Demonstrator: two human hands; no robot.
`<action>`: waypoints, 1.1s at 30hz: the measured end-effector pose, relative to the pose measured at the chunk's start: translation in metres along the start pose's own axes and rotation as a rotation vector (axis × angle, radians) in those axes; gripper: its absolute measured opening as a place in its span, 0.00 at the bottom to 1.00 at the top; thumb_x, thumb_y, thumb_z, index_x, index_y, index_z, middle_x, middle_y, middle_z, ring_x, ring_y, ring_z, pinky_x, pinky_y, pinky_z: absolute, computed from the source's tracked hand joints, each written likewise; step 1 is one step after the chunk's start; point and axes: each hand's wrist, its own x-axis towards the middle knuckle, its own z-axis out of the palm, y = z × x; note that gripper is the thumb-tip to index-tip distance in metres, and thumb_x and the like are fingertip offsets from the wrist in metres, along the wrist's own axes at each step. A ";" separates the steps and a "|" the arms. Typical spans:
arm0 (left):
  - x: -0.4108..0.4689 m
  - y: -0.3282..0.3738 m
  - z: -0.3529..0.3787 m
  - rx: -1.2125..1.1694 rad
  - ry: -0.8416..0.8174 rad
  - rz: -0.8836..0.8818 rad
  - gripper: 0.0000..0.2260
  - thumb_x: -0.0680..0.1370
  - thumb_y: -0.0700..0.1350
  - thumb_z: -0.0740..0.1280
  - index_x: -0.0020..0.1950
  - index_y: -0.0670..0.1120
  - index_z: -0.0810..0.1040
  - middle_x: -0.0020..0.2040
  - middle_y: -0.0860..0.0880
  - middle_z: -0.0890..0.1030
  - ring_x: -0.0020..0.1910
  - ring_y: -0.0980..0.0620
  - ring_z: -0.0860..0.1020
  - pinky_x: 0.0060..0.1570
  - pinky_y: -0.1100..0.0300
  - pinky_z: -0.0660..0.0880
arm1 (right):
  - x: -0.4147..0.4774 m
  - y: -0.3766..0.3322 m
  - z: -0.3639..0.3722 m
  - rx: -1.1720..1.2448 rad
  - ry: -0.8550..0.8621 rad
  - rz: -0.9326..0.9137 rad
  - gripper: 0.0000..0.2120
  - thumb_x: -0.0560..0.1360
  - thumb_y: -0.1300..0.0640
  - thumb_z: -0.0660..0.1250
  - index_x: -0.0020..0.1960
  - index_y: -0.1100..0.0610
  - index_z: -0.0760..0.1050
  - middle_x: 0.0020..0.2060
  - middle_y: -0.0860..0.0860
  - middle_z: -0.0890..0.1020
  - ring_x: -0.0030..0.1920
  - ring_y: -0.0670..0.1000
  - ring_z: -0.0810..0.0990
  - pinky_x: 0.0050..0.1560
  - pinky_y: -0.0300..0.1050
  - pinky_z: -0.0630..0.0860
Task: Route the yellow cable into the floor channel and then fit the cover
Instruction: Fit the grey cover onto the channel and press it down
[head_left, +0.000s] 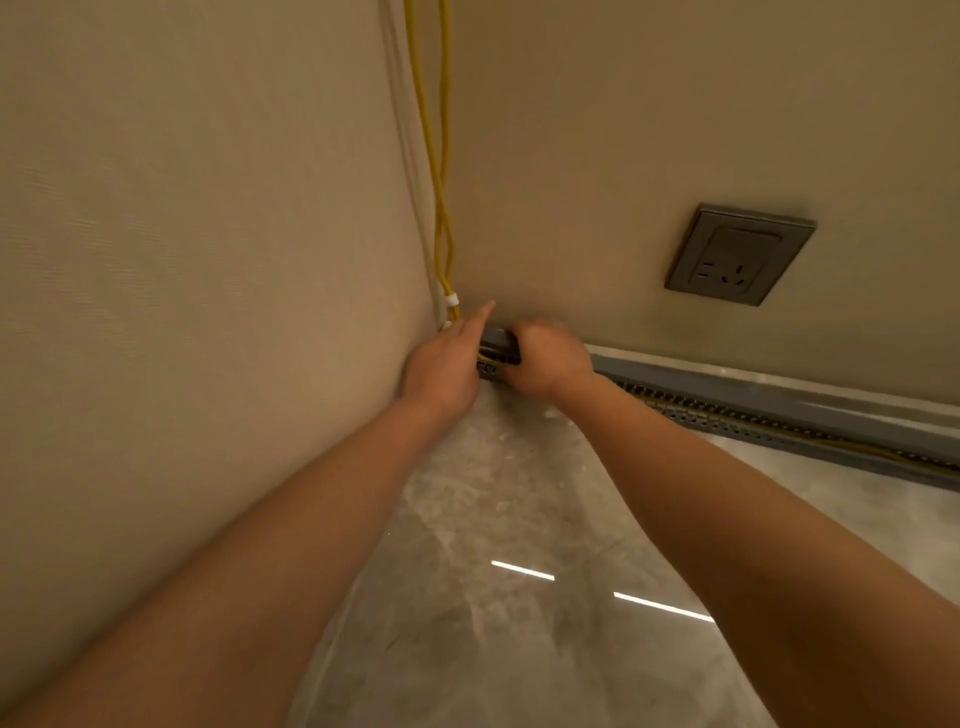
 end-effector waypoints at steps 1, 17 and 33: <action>0.000 -0.001 0.001 -0.009 0.009 -0.009 0.34 0.74 0.34 0.62 0.78 0.52 0.56 0.70 0.46 0.72 0.60 0.41 0.76 0.53 0.49 0.75 | 0.002 -0.001 0.001 -0.001 -0.007 0.009 0.17 0.72 0.47 0.69 0.56 0.56 0.77 0.53 0.57 0.82 0.55 0.60 0.79 0.46 0.50 0.75; -0.007 -0.008 0.014 0.208 -0.018 0.025 0.28 0.76 0.40 0.64 0.75 0.50 0.62 0.71 0.49 0.71 0.70 0.50 0.68 0.58 0.56 0.73 | -0.011 0.013 -0.010 -0.077 -0.161 -0.003 0.12 0.71 0.49 0.71 0.51 0.54 0.81 0.40 0.53 0.79 0.40 0.55 0.75 0.37 0.43 0.68; -0.006 -0.007 0.006 0.131 -0.107 0.001 0.16 0.71 0.55 0.72 0.58 0.53 0.80 0.53 0.48 0.80 0.54 0.48 0.78 0.48 0.56 0.75 | -0.010 0.020 -0.014 -0.087 -0.315 -0.156 0.13 0.76 0.46 0.65 0.50 0.54 0.82 0.33 0.49 0.75 0.37 0.53 0.75 0.31 0.42 0.65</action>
